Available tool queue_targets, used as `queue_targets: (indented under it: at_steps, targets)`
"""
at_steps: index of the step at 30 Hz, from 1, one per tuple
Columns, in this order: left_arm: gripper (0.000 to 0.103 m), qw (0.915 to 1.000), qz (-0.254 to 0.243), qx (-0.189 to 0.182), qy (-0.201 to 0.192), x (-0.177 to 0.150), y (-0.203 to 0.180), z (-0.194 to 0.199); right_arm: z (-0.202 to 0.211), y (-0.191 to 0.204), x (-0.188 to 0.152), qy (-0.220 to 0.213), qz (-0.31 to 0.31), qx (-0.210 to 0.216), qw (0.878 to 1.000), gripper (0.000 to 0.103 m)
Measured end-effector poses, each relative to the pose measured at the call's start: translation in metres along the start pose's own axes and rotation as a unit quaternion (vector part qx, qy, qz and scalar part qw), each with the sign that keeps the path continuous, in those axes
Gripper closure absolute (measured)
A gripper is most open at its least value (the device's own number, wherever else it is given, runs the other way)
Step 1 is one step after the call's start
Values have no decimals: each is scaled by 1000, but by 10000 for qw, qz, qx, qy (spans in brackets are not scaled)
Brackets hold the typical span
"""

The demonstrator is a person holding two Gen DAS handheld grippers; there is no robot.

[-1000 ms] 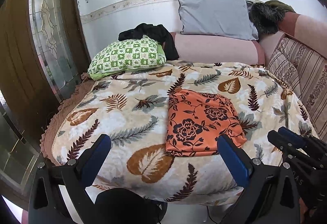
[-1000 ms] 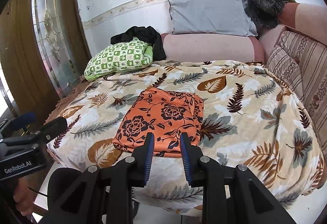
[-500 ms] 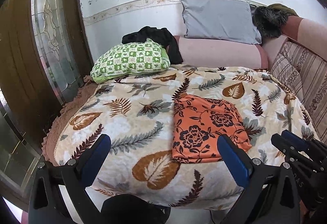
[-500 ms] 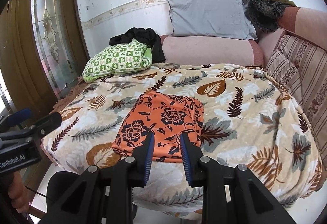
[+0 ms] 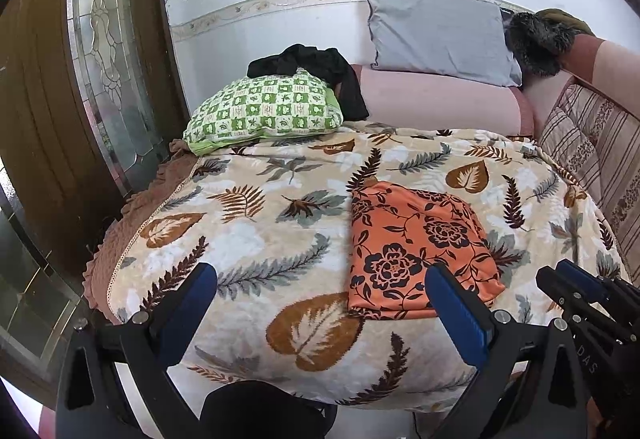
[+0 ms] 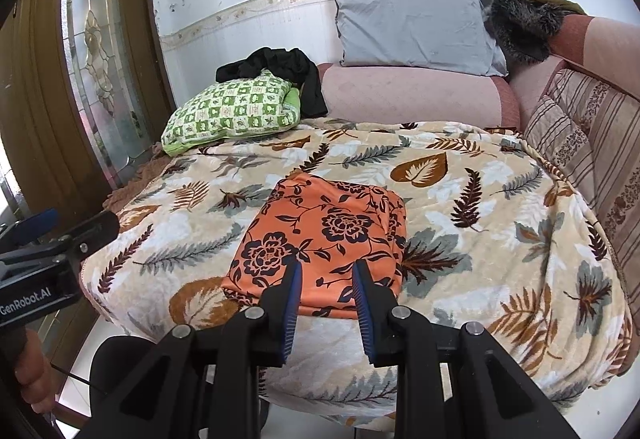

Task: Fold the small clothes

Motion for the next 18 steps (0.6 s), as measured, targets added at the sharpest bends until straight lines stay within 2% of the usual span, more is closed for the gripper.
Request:
queue_targets:
  at_steps: [18]
  targets:
    - [0,9999,-43,-108,38,3,-6,-5,-10,-4,2,76,-109,-60,9999,74]
Point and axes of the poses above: each gripper's, at about its wrist camera, not at the fingertips, and z roughly against the way its jaws point, y to its left, x to its top, the point moved 5 cm from there along -z, roughly the way its jaws point, and after that the axes turned 15 degrees about x, right-handed, at the moved point
